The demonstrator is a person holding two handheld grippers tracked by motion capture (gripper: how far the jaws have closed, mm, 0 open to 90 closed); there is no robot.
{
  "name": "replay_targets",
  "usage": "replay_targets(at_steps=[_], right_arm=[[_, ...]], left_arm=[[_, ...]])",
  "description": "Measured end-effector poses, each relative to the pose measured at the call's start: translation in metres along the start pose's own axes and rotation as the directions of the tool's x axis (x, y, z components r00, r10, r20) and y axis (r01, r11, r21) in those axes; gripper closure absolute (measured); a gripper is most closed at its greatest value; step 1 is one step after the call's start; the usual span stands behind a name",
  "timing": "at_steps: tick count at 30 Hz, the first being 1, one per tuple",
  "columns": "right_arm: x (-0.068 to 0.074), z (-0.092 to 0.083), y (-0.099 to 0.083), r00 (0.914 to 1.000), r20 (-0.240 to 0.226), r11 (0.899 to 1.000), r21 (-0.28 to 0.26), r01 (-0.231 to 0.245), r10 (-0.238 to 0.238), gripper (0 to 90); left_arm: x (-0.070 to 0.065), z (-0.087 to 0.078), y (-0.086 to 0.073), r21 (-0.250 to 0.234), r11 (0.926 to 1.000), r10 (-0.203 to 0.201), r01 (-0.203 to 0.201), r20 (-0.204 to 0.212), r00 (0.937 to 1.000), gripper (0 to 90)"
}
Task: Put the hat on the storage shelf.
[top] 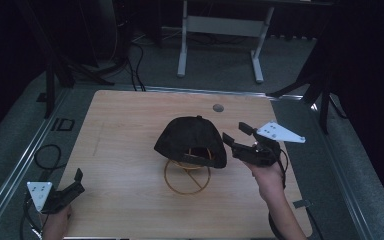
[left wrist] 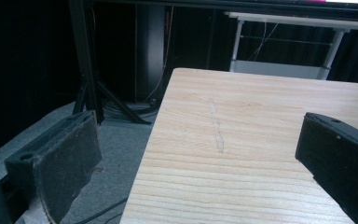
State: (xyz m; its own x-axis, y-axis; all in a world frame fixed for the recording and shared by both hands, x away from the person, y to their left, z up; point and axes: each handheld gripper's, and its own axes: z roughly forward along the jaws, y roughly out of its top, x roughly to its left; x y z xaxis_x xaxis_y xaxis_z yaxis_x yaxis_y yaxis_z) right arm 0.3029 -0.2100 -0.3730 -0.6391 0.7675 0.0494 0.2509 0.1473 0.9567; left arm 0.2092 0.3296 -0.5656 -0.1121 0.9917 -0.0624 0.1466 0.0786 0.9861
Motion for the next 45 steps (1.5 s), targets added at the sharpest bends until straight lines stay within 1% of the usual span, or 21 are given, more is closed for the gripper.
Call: replay_targets(at_steps=[4,8,9,12,14,16,19,26,30,34,37,38,40,42,45], right_arm=[[-0.014,-0.007,-0.006,0.9994,0.032,1.0,0.015,-0.012,0.011,26.0],[-0.029,-0.015,-0.014,0.9979,0.06,0.999,0.026,-0.026,0.025,19.5],[-0.033,-0.016,-0.017,0.9979,0.062,0.999,0.035,-0.022,0.02,17.2],[-0.041,-0.02,-0.025,0.9962,0.086,0.998,0.052,-0.02,0.015,15.1],[-0.047,-0.022,-0.032,0.9949,0.098,0.998,0.051,-0.028,0.023,14.2],[-0.052,-0.024,-0.038,0.9922,0.121,0.998,0.052,-0.038,0.031,14.1],[-0.057,-0.025,-0.05,0.9883,0.151,0.997,0.072,-0.031,0.02,13.7],[-0.072,-0.026,-0.077,0.982,0.186,0.994,0.096,-0.048,0.03,13.8],[-0.081,-0.027,-0.093,0.9758,0.217,0.992,0.111,-0.053,0.028,13.7],[-0.088,-0.031,-0.105,0.97,0.24,0.992,0.108,-0.065,0.038,13.7],[-0.093,-0.034,-0.114,0.9631,0.267,0.991,0.114,-0.069,0.037,13.7],[-0.095,-0.035,-0.118,0.9619,0.271,0.99,0.12,-0.073,0.038,13.7],[-0.099,-0.037,-0.127,0.957,0.287,0.988,0.129,-0.081,0.041,13.7],[-0.102,-0.039,-0.133,0.9547,0.294,0.986,0.138,-0.091,0.047,13.7],[-0.107,-0.044,-0.143,0.9479,0.314,0.984,0.145,-0.105,0.055,13.7]], left_arm=[[0.0,0.0,0.0,0.0,1.0,0.0,0.0,-0.001,1.0,0.5],[0.0,0.0,0.0,0.001,1.0,0.002,-0.002,-0.002,1.0,0.5],[0.0,0.0,0.0,0.001,1.0,0.001,-0.001,-0.004,1.0,0.5],[0.0,0.0,0.0,0.0,1.0,0.004,-0.004,-0.003,1.0,0.5],[0.0,0.0,0.0,0.001,1.0,0.004,-0.004,-0.003,1.0,0.5],[0.0,0.0,0.0,0.001,1.0,0.003,-0.003,-0.003,1.0,0.5],[0.0,0.0,0.0,0.002,1.0,0.005,-0.005,-0.004,1.0,0.5],[-0.001,0.0,0.0,-0.001,1.0,0.003,-0.003,-0.005,1.0,0.5],[-0.001,0.0,0.0,0.0,1.0,0.003,-0.003,-0.005,1.0,0.5],[-0.001,0.0,0.0,0.001,1.0,0.003,-0.003,-0.005,1.0,0.5],[-0.001,0.0,0.0,0.002,1.0,0.003,-0.003,-0.005,1.0,0.5],[-0.001,0.0,0.0,0.003,1.0,0.003,-0.003,-0.005,1.0,0.5],[-0.001,0.0,0.0,0.003,1.0,0.002,-0.002,-0.005,1.0,0.5],[-0.001,0.0,0.0,0.003,1.0,0.003,-0.003,-0.005,1.0,0.5],[-0.001,0.0,0.0,0.003,1.0,0.003,-0.003,-0.005,1.0,0.5]])
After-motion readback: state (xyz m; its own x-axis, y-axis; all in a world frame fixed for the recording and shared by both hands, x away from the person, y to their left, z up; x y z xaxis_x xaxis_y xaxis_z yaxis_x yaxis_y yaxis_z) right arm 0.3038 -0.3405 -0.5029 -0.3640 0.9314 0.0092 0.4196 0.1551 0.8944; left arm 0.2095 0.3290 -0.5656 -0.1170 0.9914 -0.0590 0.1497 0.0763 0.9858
